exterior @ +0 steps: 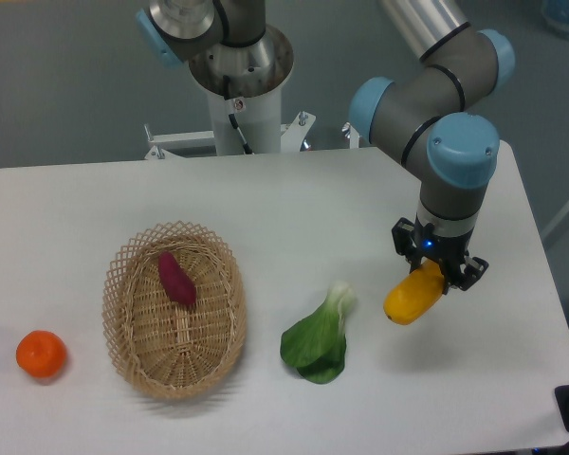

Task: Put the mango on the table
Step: 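Hold the yellow mango in the gripper above the table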

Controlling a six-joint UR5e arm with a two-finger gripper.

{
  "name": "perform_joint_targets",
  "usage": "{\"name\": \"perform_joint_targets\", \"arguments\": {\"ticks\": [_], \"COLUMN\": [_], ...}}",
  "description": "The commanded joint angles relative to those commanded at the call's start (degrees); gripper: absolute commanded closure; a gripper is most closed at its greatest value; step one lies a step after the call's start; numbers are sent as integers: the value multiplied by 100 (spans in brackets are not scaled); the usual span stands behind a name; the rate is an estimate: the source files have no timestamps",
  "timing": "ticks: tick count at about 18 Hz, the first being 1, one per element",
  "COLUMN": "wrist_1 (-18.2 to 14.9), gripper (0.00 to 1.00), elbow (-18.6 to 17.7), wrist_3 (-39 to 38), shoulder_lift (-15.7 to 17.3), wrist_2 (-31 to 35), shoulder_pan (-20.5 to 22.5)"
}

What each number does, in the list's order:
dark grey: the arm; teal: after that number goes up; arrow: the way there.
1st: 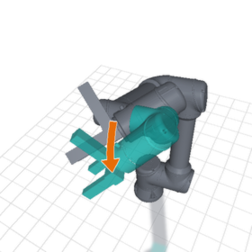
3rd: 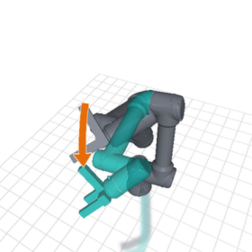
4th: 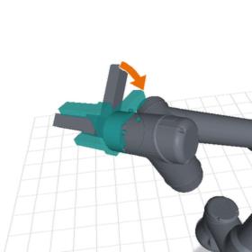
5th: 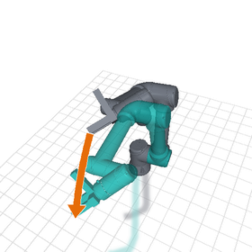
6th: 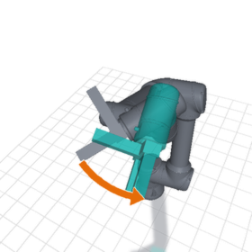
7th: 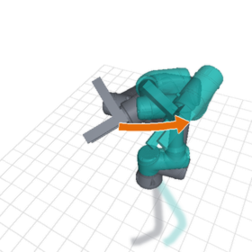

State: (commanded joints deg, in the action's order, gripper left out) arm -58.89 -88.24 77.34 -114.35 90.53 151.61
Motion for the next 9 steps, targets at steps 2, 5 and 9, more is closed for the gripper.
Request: {"name": "perform_joint_targets", "arguments": {"ticks": [2,5,9], "wrist_1": [0,0,0], "gripper": [70,69,68], "elbow": [0,17,18], "wrist_3": [0,0,0], "shoulder_lift": [0,-44,-53], "wrist_2": [0,26,35], "shoulder_pan": [0,-9,-18]}}
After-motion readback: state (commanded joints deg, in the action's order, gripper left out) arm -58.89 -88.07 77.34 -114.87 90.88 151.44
